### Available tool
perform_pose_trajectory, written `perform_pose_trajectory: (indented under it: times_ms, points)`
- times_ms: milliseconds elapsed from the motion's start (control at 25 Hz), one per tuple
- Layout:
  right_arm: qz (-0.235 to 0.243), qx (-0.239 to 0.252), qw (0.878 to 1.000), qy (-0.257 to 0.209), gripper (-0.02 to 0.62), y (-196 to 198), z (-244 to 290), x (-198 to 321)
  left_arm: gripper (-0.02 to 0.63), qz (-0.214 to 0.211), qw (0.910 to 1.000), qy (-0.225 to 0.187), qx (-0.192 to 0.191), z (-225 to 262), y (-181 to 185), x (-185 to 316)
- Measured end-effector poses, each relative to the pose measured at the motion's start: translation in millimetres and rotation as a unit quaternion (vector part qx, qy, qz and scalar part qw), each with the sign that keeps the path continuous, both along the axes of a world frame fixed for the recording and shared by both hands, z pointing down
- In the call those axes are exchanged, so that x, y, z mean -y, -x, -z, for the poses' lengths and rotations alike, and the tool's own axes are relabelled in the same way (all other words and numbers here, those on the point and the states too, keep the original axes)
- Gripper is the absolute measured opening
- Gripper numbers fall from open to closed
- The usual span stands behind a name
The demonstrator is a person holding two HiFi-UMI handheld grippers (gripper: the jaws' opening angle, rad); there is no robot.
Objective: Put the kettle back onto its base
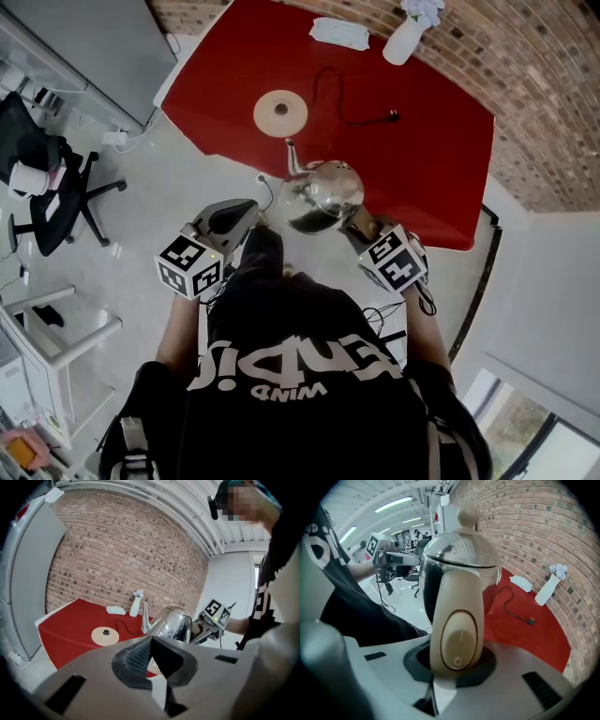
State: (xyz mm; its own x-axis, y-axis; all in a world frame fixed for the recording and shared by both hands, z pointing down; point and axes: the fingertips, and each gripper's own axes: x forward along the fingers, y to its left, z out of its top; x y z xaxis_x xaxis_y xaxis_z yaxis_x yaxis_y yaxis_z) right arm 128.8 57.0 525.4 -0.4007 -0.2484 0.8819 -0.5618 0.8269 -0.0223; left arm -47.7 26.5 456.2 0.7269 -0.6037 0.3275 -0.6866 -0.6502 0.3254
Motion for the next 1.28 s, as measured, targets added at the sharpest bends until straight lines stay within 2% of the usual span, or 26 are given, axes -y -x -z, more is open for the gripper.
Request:
perform_pose_trajectory:
  times_ms: [440, 920, 1280]
  points:
    - [-0.019, 0.003, 1.000, 0.006, 0.067, 20.1, 0.9, 55.0, 0.006, -0.031, 0.9995, 0.003, -0.002, 0.7, 4.4, 61.3]
    - [-0.048, -0.008, 0.999, -0.001, 0.067, 50.8, 12.3, 127.2, 0.006, -0.064, 0.9979, -0.006, -0.003, 13.6, 37.5, 139.9]
    - [-0.064, -0.012, 0.998, -0.010, 0.067, 58.7, 22.0, 155.0, 0.006, -0.081, 0.9967, -0.003, 0.002, 11.4, 43.4, 169.9]
